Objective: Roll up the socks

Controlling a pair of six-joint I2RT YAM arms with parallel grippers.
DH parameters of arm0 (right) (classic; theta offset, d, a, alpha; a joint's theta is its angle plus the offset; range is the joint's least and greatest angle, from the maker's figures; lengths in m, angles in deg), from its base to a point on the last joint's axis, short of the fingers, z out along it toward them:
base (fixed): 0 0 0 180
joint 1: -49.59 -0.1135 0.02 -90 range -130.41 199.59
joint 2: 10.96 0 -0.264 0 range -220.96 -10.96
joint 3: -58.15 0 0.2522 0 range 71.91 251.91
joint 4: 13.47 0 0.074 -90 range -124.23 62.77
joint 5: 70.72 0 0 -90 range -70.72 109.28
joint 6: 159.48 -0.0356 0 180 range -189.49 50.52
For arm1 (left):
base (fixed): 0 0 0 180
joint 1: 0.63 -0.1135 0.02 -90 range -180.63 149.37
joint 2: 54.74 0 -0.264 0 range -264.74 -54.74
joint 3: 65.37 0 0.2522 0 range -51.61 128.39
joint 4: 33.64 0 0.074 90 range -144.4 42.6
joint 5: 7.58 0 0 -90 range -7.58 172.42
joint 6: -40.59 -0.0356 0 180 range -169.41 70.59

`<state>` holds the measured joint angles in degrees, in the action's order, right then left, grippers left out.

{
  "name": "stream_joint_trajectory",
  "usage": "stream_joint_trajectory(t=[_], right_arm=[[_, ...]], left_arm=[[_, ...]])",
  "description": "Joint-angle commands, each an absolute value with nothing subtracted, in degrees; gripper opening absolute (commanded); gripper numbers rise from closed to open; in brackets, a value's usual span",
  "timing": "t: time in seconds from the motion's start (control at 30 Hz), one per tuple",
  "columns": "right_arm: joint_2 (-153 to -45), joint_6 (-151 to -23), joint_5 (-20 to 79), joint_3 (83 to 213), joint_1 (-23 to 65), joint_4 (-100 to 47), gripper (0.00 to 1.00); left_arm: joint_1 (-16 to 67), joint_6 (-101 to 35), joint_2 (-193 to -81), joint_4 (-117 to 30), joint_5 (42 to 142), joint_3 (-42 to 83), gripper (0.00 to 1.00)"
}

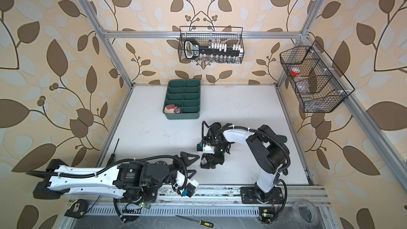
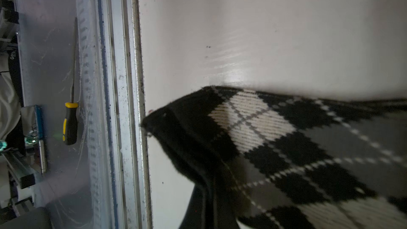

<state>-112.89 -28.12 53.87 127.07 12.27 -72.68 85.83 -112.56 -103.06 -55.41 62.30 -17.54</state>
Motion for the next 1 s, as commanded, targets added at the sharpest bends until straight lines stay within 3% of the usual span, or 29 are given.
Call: stream_joint_trajectory(t=[0.0, 0.33, 0.7, 0.97], right_arm=[[-114.0, -27.1, 56.4, 128.8, 12.9, -77.7, 0.0], [-116.7, -27.3, 56.6, 130.4, 14.4, -79.0, 0.0], [-117.9, -26.3, 57.8, 131.2, 15.1, -80.1, 0.0], [-117.4, -27.0, 57.3, 131.0, 15.2, -79.6, 0.0]], left_arm=[[89.3, -111.5, -106.5, -53.1, 57.9, -21.2, 0.75], [91.4, -107.1, -120.1, -42.9, 55.5, -26.6, 0.75], [90.9, -112.1, -133.9, -24.5, 51.3, -27.6, 0.6], [84.6, -112.2, -135.5, -24.0, 55.2, -27.4, 0.54]])
